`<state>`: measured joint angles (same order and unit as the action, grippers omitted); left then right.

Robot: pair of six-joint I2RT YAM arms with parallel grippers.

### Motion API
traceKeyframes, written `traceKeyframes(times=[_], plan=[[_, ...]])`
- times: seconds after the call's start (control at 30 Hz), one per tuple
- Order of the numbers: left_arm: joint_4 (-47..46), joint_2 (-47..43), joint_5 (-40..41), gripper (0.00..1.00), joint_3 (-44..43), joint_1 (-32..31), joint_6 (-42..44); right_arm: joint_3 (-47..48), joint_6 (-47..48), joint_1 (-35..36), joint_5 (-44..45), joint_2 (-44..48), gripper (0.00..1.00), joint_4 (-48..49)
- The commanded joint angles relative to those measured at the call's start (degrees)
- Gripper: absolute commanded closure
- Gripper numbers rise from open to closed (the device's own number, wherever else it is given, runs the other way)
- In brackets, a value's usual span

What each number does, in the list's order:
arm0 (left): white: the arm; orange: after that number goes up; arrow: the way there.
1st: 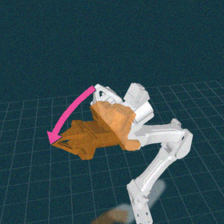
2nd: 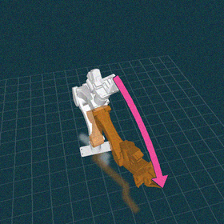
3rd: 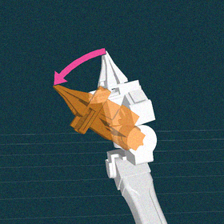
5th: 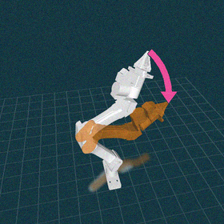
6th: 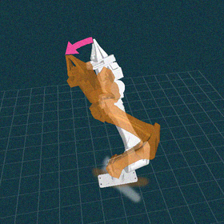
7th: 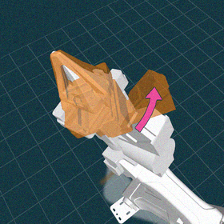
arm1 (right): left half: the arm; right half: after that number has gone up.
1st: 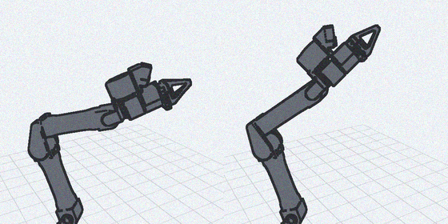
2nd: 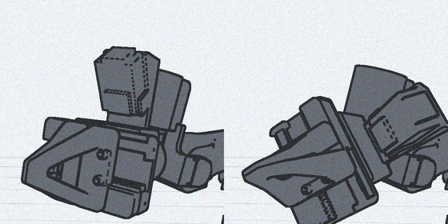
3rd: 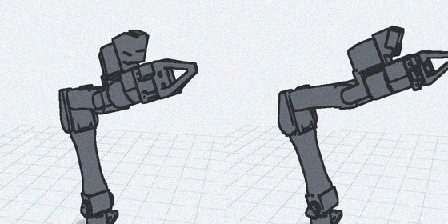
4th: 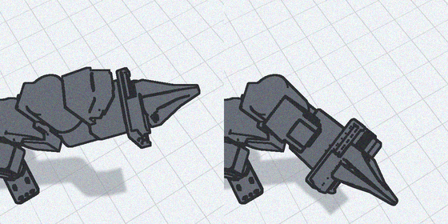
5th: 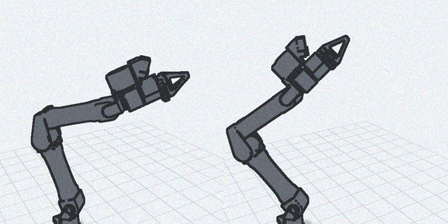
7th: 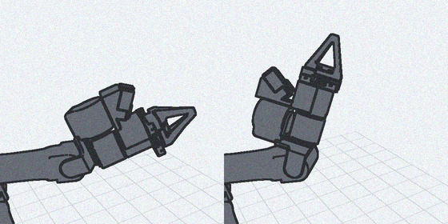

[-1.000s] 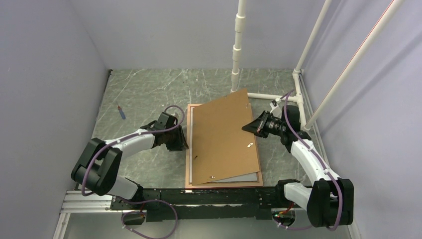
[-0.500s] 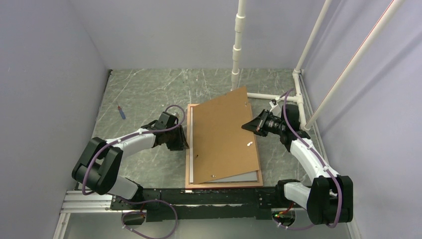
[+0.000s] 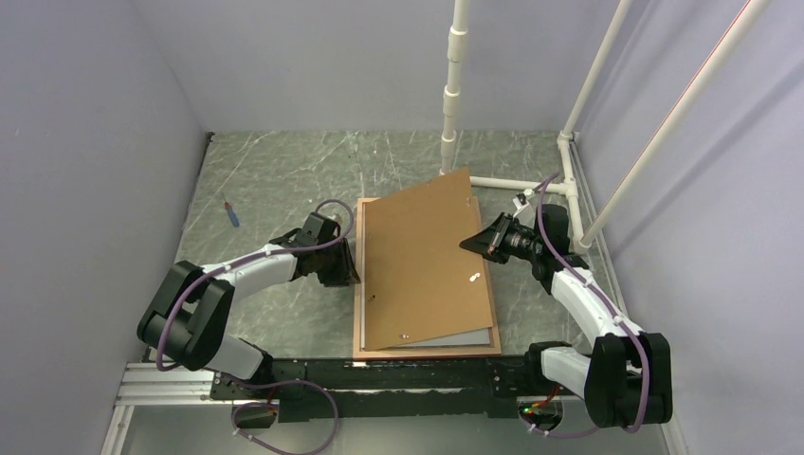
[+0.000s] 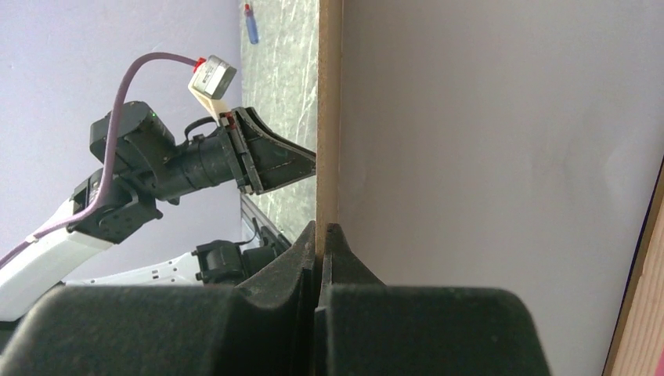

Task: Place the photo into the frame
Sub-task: Place the photo frame item in the photo frame.

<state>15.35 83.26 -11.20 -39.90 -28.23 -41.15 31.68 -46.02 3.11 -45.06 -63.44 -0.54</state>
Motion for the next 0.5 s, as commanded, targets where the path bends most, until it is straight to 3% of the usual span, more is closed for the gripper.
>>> traceKeyframes(times=[0.0, 0.47], plan=[[1.5, 1.3, 2.2, 0.61, -1.1, -0.4, 1.2, -1.3, -1.2, 0.5, -0.4, 0.4, 1.00, 7.6], [1.9, 1.7, 2.4, 0.62, -1.7, -1.0, 1.2, -5.3, 0.0, 3.2, 2.1, -1.5, 1.00, 9.2]])
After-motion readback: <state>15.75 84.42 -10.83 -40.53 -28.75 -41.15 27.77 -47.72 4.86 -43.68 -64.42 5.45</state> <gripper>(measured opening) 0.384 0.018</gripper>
